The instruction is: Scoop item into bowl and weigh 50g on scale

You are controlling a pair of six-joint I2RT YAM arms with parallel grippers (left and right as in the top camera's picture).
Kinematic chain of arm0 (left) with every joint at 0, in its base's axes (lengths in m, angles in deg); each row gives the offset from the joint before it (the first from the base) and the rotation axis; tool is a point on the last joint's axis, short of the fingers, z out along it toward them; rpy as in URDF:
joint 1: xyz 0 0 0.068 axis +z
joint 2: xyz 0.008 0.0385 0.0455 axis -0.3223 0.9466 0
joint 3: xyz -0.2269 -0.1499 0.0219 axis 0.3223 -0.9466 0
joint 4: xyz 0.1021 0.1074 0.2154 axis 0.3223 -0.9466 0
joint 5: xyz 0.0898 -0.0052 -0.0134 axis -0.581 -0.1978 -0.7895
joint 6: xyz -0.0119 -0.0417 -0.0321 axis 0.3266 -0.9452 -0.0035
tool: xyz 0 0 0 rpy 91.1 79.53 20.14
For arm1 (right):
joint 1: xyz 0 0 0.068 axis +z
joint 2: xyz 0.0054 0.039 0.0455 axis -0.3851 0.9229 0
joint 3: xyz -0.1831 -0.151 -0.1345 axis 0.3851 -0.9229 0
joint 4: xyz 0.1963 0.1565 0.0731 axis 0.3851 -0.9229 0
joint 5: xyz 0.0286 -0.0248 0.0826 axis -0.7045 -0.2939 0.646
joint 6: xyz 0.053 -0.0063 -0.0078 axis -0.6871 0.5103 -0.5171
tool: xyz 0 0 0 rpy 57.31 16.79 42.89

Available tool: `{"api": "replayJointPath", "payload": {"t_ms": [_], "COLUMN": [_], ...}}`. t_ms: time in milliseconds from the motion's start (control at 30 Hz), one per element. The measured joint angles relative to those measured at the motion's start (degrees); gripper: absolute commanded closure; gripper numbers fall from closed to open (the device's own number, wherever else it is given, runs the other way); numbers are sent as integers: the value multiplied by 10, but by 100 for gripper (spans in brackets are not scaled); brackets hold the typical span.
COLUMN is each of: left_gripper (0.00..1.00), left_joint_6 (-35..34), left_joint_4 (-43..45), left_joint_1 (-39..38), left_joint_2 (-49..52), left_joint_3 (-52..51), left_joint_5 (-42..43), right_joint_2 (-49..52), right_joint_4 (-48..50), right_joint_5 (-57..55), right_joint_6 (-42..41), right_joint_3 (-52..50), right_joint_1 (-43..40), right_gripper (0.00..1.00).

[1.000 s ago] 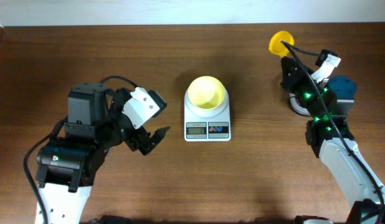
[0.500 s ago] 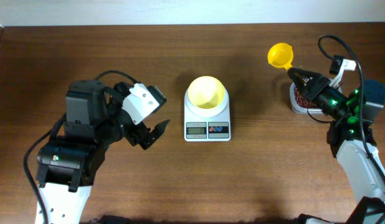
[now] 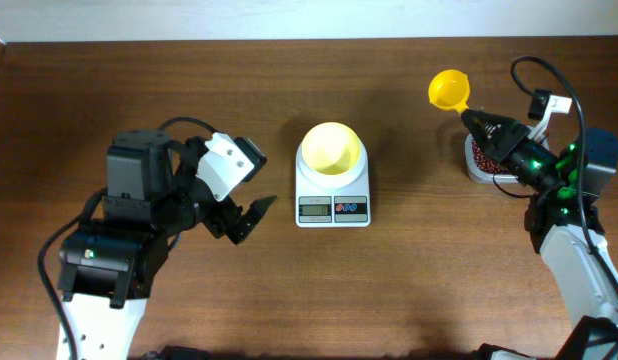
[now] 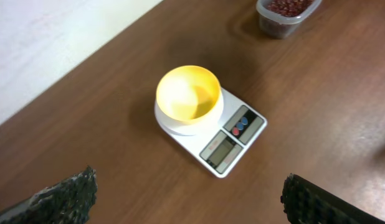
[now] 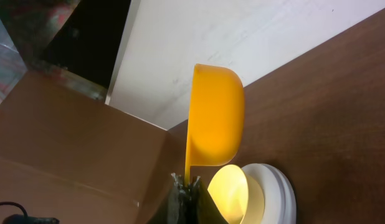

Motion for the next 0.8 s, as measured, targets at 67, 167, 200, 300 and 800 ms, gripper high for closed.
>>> {"api": "replayJointPath", "payload": {"t_ms": [67,167,200,300,800], "left_gripper": [1,1,1,1,1], "left_joint_6": [-2,-4,-4,1,57], "left_joint_4": [-7,-19,-21,-46,-98], "left_joint_1": [0,0,0,0,0], "left_joint_2": [8,39,59,63,69], "left_joint_3": [0,0,0,4,61], "left_joint_5": [14,31,35,35,39], "right_joint_2": [0,0,0,0,0], "right_joint_4": [0,0,0,0,0], "right_joint_5": [-2,-3,-4,-4,-6], "right_joint_6": [0,0,0,0,0], "right_joint_3": [0,0,0,0,0], "right_joint_1": [0,0,0,0,0], "right_gripper": [96,96,96,96,96]}}
